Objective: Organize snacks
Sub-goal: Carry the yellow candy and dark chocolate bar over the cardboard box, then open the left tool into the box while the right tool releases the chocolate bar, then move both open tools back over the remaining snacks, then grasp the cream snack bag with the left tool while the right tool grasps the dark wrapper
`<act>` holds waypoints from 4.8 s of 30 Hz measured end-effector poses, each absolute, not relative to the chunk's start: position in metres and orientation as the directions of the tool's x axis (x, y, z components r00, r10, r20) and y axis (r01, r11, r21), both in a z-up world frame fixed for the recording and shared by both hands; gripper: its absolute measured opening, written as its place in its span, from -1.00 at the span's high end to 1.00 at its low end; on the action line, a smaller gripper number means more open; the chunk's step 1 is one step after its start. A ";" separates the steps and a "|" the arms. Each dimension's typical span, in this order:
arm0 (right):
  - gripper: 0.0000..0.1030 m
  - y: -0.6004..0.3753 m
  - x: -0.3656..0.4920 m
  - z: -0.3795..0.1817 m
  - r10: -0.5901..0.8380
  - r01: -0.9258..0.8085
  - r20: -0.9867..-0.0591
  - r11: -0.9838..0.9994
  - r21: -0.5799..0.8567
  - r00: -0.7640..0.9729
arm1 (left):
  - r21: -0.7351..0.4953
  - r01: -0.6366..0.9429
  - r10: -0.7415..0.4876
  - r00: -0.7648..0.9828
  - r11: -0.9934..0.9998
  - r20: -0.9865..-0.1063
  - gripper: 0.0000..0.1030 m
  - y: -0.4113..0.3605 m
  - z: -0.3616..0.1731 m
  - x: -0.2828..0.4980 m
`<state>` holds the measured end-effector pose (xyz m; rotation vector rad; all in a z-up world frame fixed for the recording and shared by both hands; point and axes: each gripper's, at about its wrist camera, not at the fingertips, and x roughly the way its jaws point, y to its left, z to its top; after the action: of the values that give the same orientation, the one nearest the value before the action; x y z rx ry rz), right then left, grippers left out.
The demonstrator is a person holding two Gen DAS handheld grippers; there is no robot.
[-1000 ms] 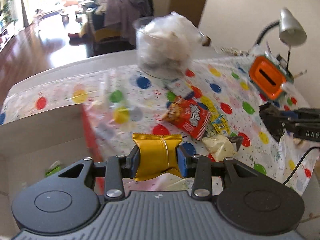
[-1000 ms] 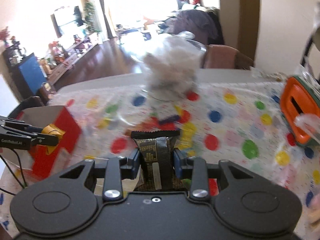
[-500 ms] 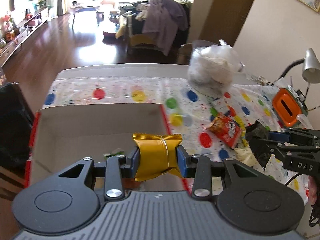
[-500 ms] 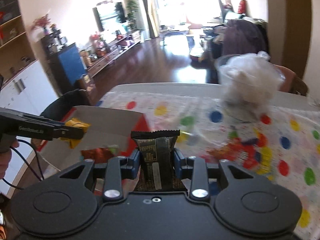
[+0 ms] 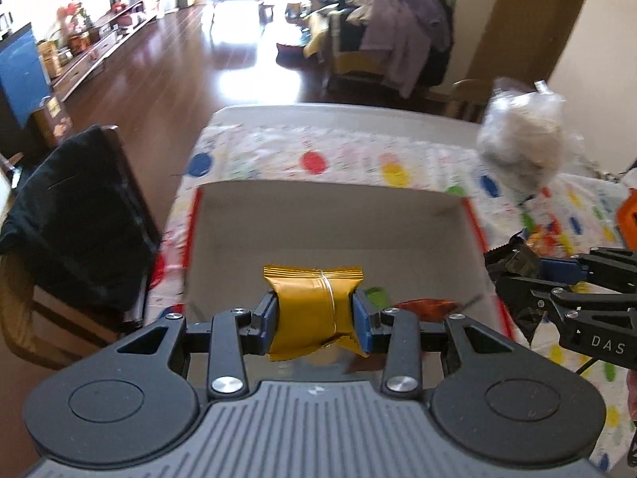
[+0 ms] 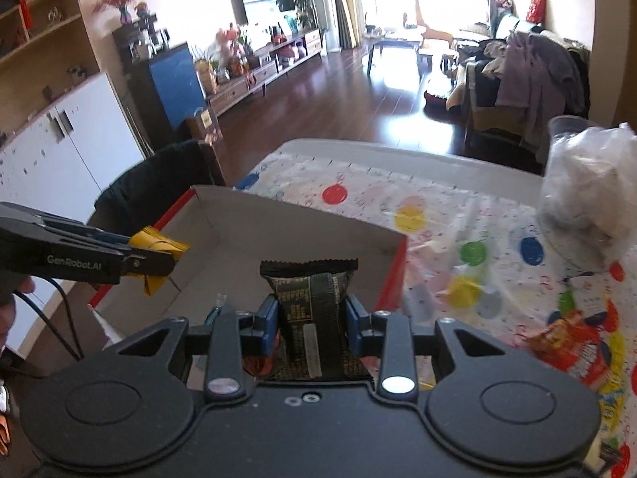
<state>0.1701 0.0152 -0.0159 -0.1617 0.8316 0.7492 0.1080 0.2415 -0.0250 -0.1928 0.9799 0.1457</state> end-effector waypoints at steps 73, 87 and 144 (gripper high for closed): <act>-0.17 -0.043 0.139 0.018 0.596 -0.620 -0.647 0.749 0.234 0.475 | -0.042 -0.049 0.006 0.720 0.998 -0.694 -0.48 0.167 0.028 0.086; -0.93 -0.168 0.126 0.011 0.525 -0.514 -0.618 0.829 0.219 0.585 | -0.096 0.116 -0.150 0.738 0.989 -0.658 -0.70 0.064 0.024 0.099; -0.19 -0.294 0.236 -0.154 0.454 -0.501 -0.789 0.837 0.219 0.415 | -0.252 -0.049 -0.233 0.243 0.967 -0.942 -0.21 -0.139 -0.154 0.256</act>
<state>0.2356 -0.2943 -0.1538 -0.0532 0.9733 0.6002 0.2561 -0.1386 -0.1535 -0.2487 1.3236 -0.1278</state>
